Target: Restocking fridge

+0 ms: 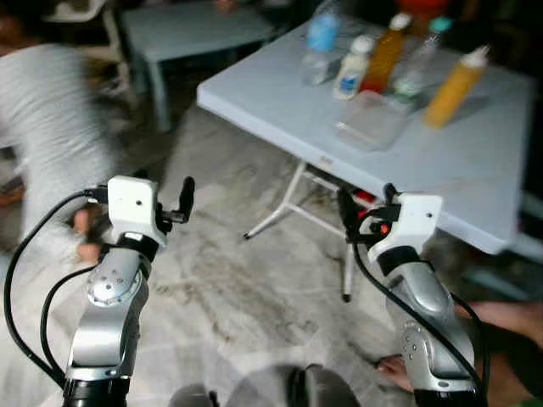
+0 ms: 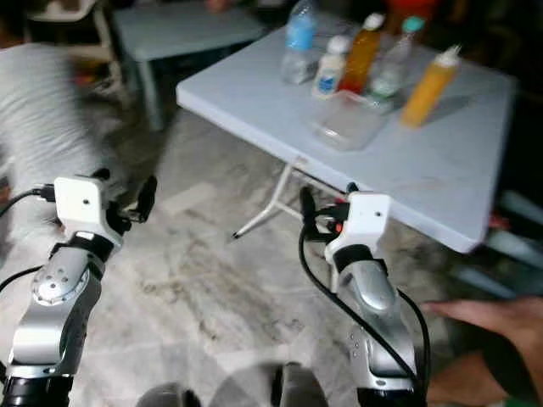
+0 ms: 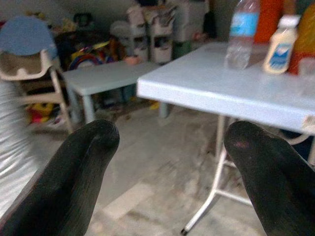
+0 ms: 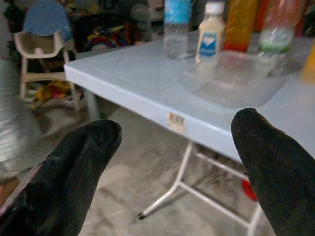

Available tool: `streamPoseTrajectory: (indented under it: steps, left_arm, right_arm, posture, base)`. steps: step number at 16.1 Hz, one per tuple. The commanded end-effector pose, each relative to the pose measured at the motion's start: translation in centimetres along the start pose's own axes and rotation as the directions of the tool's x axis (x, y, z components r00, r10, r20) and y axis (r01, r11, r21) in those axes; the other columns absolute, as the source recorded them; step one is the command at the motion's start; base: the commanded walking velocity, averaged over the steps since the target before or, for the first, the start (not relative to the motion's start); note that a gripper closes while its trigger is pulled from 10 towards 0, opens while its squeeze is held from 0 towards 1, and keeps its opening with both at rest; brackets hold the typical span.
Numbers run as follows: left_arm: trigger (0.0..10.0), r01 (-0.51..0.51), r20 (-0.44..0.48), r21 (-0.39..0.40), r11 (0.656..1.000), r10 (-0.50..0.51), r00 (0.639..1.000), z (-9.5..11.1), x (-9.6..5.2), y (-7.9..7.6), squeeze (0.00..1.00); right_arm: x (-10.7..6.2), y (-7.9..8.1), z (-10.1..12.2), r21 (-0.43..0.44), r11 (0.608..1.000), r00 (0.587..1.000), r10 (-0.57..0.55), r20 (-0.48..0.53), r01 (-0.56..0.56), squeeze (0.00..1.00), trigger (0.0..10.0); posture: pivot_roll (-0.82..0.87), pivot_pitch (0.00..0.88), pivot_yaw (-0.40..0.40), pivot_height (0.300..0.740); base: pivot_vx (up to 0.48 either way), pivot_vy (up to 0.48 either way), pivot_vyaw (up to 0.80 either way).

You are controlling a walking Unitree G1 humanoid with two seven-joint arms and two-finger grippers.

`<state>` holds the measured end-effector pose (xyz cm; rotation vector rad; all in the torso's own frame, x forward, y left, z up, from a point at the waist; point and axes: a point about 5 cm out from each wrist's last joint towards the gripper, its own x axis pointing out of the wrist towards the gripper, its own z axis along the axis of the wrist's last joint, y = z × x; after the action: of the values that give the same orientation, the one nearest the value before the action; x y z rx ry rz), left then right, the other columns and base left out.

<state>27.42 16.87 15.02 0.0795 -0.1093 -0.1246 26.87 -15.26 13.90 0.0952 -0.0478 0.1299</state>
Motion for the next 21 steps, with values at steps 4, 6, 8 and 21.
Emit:
streamPoseTrajectory:
  steps: [4,6,8,21]
  left_arm:
    - [10.0,0.058,0.035,-0.009,0.998,-0.058,0.998,0.7,-0.1,-1.8,0.00]
    - [10.0,0.081,0.028,-0.016,0.997,-0.081,0.996,0.5,-0.3,-2.3,0.00]
    - [10.0,0.083,0.023,-0.025,0.996,-0.083,0.996,0.3,-0.3,-2.4,0.00]
    - [10.0,0.043,0.029,-0.073,0.996,-0.041,0.999,0.4,0.4,-2.0,0.00]
  right_arm:
    - [0.2,-1.0,1.3,-0.024,1.000,0.999,-0.019,0.036,0.020,0.00,10.0]
    - [0.1,-0.9,1.1,-0.024,1.000,0.999,-0.017,0.031,0.018,0.00,10.0]
    - [0.0,-0.8,1.0,-0.023,1.000,0.999,-0.016,0.029,0.016,0.00,10.0]
    - [-0.2,-0.8,0.0,-0.025,0.997,0.997,-0.072,-0.001,0.072,0.00,10.0]
  posture:
    - [0.04,0.165,-0.058,0.740]
    - [0.04,0.161,-0.057,0.740]
    - [0.04,0.155,-0.056,0.740]
    - [0.04,0.134,-0.056,0.740]
  base:
    - [0.441,0.131,-0.80]
    - [0.480,0.000,-0.80]
    - [0.480,0.000,-0.80]
    - [0.398,0.167,-0.06]
